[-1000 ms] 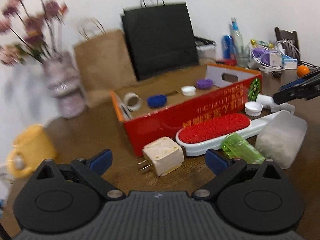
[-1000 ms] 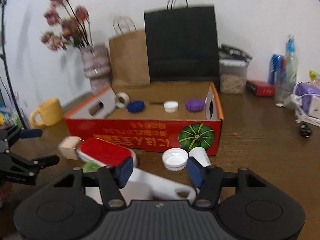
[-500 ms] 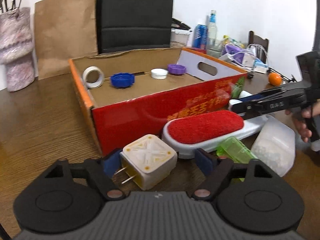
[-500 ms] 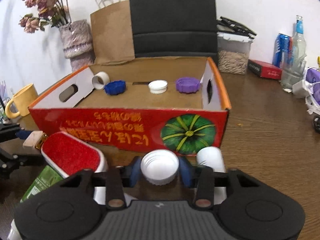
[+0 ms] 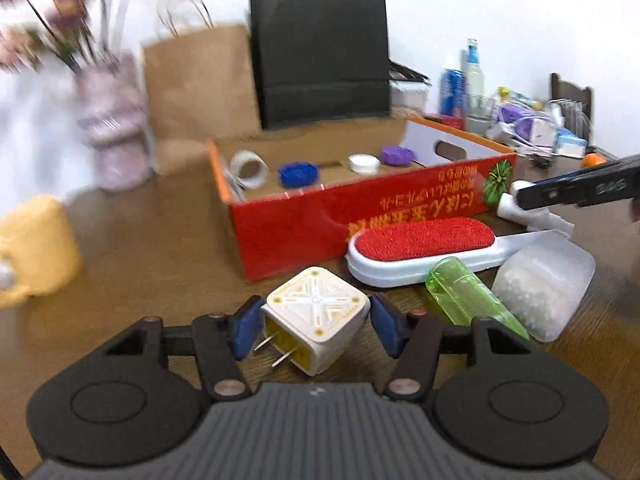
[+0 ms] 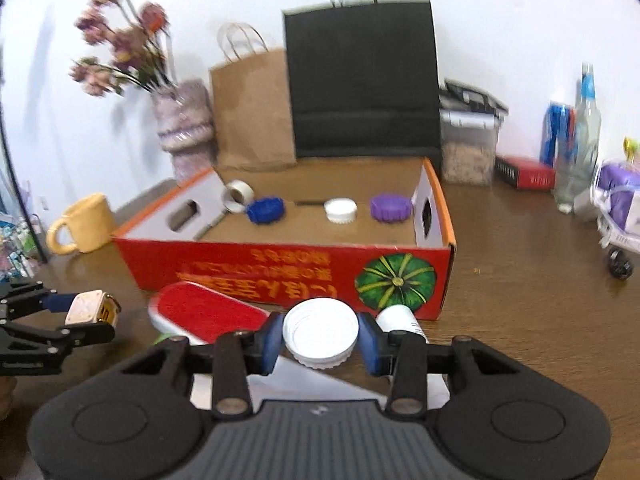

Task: Organize rigid objects
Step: 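Grasp the white plug adapter with the left tool while the right tool grasps another white cap, then carry the plug adapter and white cap into the box while both tools open to release them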

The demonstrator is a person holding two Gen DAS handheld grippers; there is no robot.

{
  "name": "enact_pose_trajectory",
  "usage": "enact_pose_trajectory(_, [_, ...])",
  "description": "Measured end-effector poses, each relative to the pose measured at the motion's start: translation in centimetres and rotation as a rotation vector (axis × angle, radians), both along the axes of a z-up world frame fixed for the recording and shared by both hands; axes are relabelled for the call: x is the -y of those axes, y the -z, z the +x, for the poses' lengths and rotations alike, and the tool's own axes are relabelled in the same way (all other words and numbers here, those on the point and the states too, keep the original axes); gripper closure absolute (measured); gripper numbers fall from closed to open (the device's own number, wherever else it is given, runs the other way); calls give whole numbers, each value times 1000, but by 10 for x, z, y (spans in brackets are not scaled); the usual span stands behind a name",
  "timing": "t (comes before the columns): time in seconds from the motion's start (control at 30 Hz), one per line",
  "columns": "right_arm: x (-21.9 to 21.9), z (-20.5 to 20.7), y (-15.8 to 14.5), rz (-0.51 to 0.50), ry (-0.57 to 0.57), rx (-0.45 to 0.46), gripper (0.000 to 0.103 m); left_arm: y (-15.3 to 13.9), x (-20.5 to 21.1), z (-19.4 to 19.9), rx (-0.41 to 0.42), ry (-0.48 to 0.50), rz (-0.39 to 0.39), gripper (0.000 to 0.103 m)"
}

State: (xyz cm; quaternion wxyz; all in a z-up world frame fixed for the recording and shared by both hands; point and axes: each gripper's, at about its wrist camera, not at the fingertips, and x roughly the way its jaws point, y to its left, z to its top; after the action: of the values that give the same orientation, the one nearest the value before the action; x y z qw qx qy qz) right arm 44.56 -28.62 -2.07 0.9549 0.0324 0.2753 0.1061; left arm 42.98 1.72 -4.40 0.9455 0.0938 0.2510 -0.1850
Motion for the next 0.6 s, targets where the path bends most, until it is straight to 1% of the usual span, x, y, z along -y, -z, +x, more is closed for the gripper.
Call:
enact_pose_trajectory(0.13, [1,-47,-17,29,-22,58,64,-29,1,-53,94,-96,-25,44])
enact_pose_trajectory(0.2, [0,-74,-23,14,-19,90,63,-42,5,-85,149,-163,-19,44])
enact_pose_trajectory(0.27, [-6,-110,-31,-25,-19,139,64,-50,12,-119,197,-218,-11,44])
enact_pose_trajectory(0.37, [-18,-168,-41,-72,-17,225,63,-59,16,-168,216,-254,-73,44])
enact_pose_trajectory(0.43, [-26,-207,-43,-74,-12,268,63,-62,19,-199,221,-259,-113,44])
enact_pose_trajectory(0.5, [-31,-242,-39,-51,1,298,63,-63,24,-229,228,-280,-144,44])
enact_pose_trajectory(0.53, [-33,-260,-34,-21,17,308,63,-63,26,-244,234,-290,-156,44])
enact_pose_trajectory(0.6, [-38,-286,-20,41,38,293,63,-63,28,-271,239,-310,-183,44])
